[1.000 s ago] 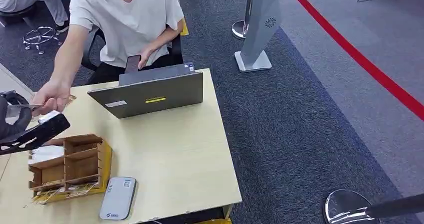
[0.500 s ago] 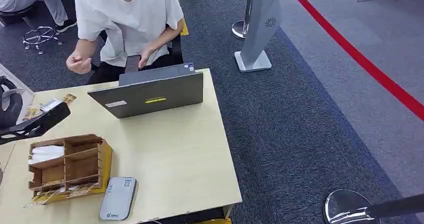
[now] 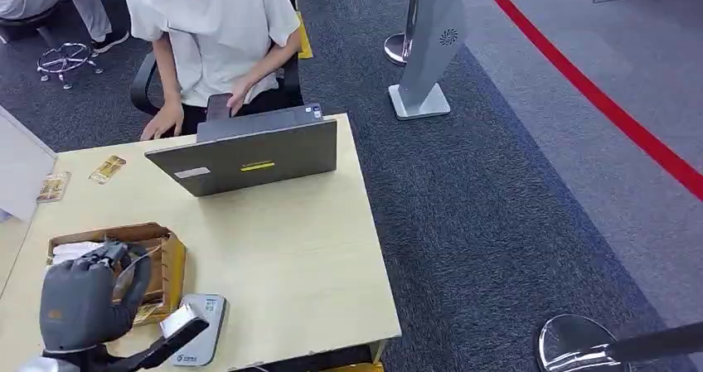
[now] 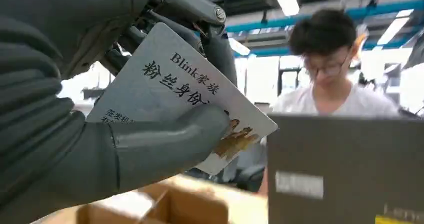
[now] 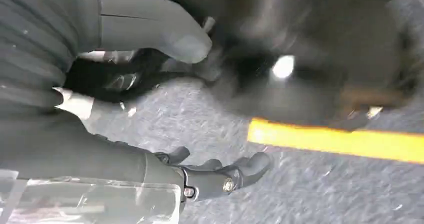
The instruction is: Pass the card to the sensor for recognition and then transmit it.
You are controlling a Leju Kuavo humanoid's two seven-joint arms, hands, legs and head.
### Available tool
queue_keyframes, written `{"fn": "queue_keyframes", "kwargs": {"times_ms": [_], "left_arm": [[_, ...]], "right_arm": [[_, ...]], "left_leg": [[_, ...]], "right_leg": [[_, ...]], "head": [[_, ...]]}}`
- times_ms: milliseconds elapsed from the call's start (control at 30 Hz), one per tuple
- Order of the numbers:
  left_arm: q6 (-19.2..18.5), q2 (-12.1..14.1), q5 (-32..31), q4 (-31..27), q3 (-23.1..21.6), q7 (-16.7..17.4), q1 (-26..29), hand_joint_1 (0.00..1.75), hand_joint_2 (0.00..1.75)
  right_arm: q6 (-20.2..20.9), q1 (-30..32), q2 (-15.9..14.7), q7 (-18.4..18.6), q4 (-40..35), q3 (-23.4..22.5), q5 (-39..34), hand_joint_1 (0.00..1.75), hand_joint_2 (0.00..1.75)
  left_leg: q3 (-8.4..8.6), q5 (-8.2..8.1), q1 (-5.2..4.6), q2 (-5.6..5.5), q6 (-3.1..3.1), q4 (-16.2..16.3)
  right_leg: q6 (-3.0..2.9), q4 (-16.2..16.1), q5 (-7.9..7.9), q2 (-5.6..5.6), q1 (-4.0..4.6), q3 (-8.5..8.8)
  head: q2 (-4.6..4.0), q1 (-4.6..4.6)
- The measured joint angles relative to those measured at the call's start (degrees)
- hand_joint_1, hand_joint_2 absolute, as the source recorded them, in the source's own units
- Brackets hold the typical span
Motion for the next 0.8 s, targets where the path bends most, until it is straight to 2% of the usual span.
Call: {"fn": "queue_keyframes", "kwargs": {"times_ms": [133, 300, 467, 567, 800], "left_arm": [[0.15, -0.59, 0.68, 2.67, -0.83, 1.33, 1.71, 1.75, 1.75], [0.13, -0.76, 2.25, 5.86, -1.59, 1.92, 2.6, 1.75, 1.75], [-0.02, -0.81, 2.89, 7.96, -1.66, 2.75, 3.25, 1.75, 1.75], [-1.37, -0.66, 3.3, 9.13, -1.79, 2.92, 3.33, 1.75, 1.75], [-2.54, 1.44, 4.94, 12.94, -3.73, 2.31, 3.31, 1.75, 1.75]], "right_arm": [[-0.15, -0.08, -1.57, -0.17, -0.2, 0.68, -1.53, 0.0, 1.75], [3.52, -2.66, -1.22, -4.76, 4.99, 1.62, -6.1, 0.0, 1.75], [2.6, -3.84, -1.2, -4.57, 6.78, 3.15, -6.21, 0.0, 1.75], [2.36, -4.64, -1.22, -4.48, 7.19, 4.45, -6.58, 0.0, 1.75], [1.95, -6.95, -1.48, -5.7, 8.26, 8.02, -8.8, 0.0, 1.75]], "left_leg": [[0.03, 0.0, -0.01, 0.02, 0.0, 0.01], [0.07, 0.03, 0.0, 0.02, 0.01, 0.01], [0.05, 0.03, 0.02, 0.01, 0.01, 0.01], [0.05, 0.03, 0.01, 0.01, 0.01, 0.0], [0.04, 0.03, 0.01, 0.01, 0.02, 0.0]], "right_leg": [[0.0, -0.01, 0.02, 0.0, 0.0, 0.01], [-0.04, 0.01, 0.06, 0.0, 0.01, 0.02], [-0.04, 0.01, 0.06, 0.0, 0.02, 0.03], [-0.04, 0.01, 0.06, 0.0, 0.02, 0.02], [-0.04, 0.01, 0.06, 0.0, 0.02, 0.02]], "head": [[0.0, 0.02], [0.0, -0.02], [0.0, -0.04], [0.0, -0.04], [0.0, -0.04]]}}
